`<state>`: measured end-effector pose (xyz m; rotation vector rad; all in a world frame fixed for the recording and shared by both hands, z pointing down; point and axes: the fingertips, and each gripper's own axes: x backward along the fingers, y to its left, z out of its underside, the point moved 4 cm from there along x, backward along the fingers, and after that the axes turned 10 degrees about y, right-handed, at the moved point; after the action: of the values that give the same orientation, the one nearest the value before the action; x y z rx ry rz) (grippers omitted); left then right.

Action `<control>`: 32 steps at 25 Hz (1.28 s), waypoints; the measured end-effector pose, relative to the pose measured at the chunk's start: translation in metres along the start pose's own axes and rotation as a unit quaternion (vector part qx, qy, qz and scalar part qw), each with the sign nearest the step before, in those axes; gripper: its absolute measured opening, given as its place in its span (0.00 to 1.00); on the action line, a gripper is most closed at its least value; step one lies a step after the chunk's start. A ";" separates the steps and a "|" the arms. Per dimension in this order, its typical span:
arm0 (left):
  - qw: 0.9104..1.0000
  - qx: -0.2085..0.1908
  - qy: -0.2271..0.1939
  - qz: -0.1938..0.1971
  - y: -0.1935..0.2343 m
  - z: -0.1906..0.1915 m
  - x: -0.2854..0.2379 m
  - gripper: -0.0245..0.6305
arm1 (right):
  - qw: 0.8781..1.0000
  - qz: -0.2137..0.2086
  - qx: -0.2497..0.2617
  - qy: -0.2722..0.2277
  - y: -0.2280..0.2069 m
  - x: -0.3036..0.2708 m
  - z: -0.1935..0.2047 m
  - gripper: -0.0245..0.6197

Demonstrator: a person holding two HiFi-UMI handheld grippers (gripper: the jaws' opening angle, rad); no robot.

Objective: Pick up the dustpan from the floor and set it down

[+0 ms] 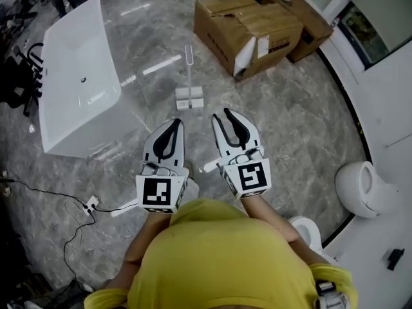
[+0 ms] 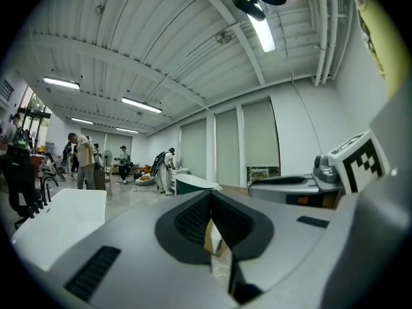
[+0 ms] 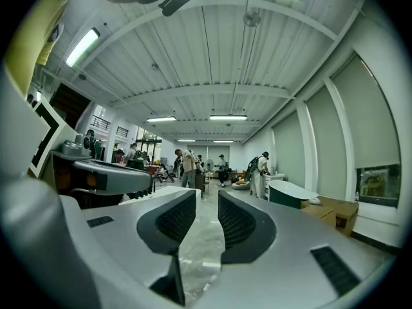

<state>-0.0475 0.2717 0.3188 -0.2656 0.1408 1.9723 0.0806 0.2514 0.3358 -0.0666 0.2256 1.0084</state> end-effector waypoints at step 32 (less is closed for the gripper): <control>0.998 0.019 0.020 0.048 0.121 -0.008 -0.165 0.04 | 0.999 0.026 -0.002 0.048 -0.077 -0.202 -0.004 0.25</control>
<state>-0.0936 0.0743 0.3493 -0.2780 0.2195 2.0585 0.0419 0.0420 0.3726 -0.1140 0.3135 1.0585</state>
